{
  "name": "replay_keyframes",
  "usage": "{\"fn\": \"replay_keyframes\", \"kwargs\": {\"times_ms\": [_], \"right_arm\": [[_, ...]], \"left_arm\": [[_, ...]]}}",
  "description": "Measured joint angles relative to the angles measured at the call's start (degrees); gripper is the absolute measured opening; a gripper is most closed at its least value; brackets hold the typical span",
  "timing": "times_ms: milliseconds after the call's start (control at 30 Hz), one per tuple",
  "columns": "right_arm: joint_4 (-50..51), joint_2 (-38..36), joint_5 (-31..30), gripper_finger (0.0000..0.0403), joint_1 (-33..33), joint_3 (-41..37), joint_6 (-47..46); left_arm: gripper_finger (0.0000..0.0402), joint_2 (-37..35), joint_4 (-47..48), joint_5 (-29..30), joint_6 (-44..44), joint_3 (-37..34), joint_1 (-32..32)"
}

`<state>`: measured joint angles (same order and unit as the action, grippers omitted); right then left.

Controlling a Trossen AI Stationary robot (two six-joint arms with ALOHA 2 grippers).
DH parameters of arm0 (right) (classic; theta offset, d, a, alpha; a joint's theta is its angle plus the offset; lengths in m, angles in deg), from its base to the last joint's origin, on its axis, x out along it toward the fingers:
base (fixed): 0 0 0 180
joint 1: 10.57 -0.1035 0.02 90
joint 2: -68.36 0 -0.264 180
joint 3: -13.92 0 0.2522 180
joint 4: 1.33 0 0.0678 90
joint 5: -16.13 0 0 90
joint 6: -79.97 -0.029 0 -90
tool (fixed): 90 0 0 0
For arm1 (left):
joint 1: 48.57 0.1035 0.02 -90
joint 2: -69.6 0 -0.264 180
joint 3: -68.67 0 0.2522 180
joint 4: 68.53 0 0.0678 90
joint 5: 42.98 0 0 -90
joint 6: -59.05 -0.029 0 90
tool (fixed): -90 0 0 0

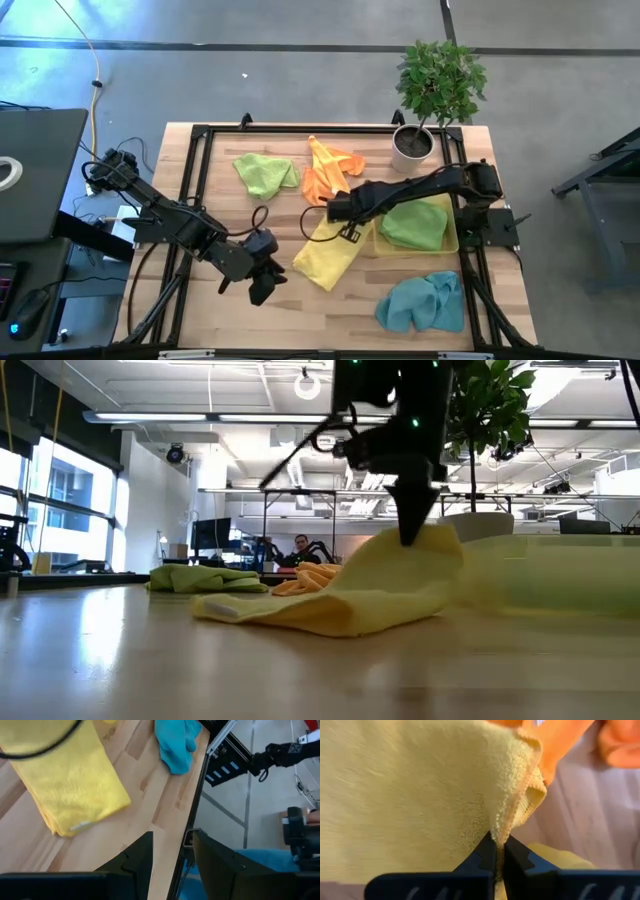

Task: Fold microfiber towels
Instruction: Fold the yellow microfiber cloth

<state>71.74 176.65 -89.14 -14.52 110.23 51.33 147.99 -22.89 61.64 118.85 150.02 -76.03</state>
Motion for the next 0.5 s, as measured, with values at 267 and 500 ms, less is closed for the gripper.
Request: {"fn": "replay_keyframes", "kwargs": {"times_ms": [267, 500], "right_arm": [[1.3, -0.2, 2.5, 0.0, -5.5, 7.0, -10.7], [-5.1, 0.3, 3.6, 0.0, -11.1, 7.4, -19.8]], "left_arm": [[0.0131, 0.0, 0.0, -2.5, 0.1, 0.0, 0.0], [0.0131, 0.0, -0.3, -2.5, 0.0, 0.0, 0.0]]}}
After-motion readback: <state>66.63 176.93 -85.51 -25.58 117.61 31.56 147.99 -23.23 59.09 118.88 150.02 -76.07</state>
